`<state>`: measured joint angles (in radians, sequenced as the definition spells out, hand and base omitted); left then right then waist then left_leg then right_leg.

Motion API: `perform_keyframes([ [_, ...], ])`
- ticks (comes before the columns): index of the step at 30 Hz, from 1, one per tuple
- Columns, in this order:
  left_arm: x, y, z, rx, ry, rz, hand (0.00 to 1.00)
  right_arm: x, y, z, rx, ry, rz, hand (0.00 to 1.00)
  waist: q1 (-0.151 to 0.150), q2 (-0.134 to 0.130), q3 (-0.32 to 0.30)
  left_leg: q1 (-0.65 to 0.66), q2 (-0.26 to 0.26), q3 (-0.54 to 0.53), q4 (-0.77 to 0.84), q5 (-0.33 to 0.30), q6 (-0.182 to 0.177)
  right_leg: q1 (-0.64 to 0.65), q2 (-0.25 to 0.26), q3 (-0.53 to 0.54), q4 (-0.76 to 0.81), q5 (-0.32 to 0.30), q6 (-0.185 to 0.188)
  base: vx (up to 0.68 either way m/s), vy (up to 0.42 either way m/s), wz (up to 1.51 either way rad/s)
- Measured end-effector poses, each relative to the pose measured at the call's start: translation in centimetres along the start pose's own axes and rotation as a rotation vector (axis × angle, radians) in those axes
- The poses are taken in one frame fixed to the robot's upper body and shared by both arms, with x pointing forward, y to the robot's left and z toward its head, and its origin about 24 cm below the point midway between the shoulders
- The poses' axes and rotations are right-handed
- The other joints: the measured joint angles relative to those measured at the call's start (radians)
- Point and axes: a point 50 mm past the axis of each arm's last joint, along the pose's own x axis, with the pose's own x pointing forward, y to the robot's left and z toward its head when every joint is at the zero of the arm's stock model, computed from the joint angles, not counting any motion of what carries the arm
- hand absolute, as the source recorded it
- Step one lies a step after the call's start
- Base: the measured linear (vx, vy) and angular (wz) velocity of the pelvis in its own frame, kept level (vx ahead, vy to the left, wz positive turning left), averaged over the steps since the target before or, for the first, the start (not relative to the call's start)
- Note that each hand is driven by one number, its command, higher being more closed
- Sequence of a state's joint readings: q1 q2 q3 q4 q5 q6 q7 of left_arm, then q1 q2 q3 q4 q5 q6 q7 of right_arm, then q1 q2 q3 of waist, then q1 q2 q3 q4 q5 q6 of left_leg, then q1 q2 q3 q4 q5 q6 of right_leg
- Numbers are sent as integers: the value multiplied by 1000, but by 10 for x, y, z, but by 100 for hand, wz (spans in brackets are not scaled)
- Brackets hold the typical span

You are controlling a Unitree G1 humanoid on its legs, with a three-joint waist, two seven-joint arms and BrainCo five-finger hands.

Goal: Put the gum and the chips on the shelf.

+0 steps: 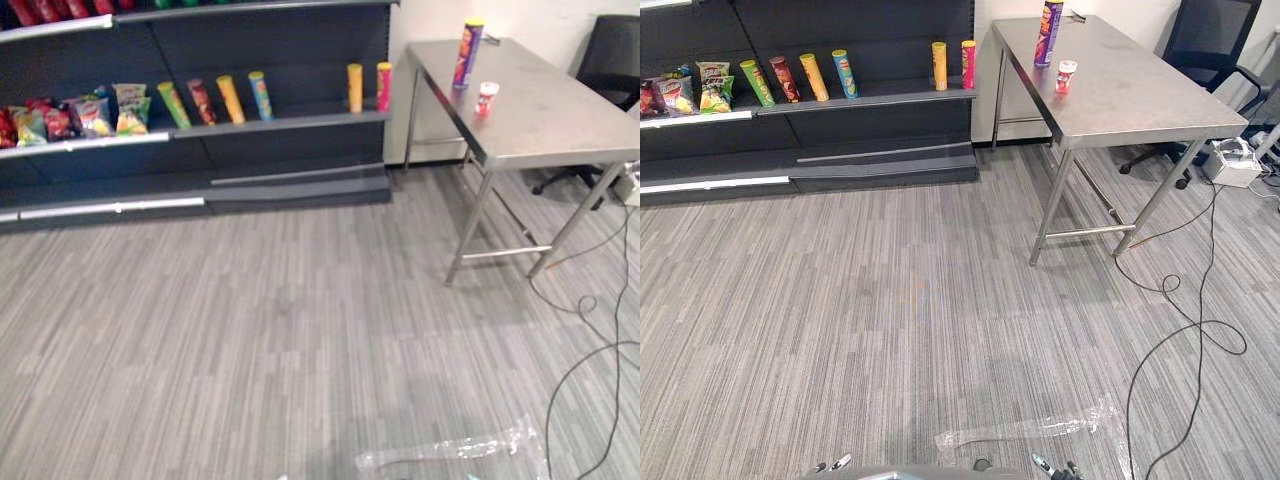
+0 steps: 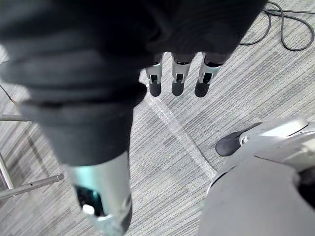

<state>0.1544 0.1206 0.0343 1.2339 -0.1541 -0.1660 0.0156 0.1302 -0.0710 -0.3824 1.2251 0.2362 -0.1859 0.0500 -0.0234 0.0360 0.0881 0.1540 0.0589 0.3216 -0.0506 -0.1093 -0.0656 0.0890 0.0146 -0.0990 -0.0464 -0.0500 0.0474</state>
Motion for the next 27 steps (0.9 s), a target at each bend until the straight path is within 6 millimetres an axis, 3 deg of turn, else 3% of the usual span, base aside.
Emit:
perform_keyframes([
  [27,0,-1,2,29,-11,-9,0,1,0,3,-75,-3,-8,0,1,-5,2,12,2,3,-11,0,0,17,5,-4,-21,8,-5,-8,-29,0],
])
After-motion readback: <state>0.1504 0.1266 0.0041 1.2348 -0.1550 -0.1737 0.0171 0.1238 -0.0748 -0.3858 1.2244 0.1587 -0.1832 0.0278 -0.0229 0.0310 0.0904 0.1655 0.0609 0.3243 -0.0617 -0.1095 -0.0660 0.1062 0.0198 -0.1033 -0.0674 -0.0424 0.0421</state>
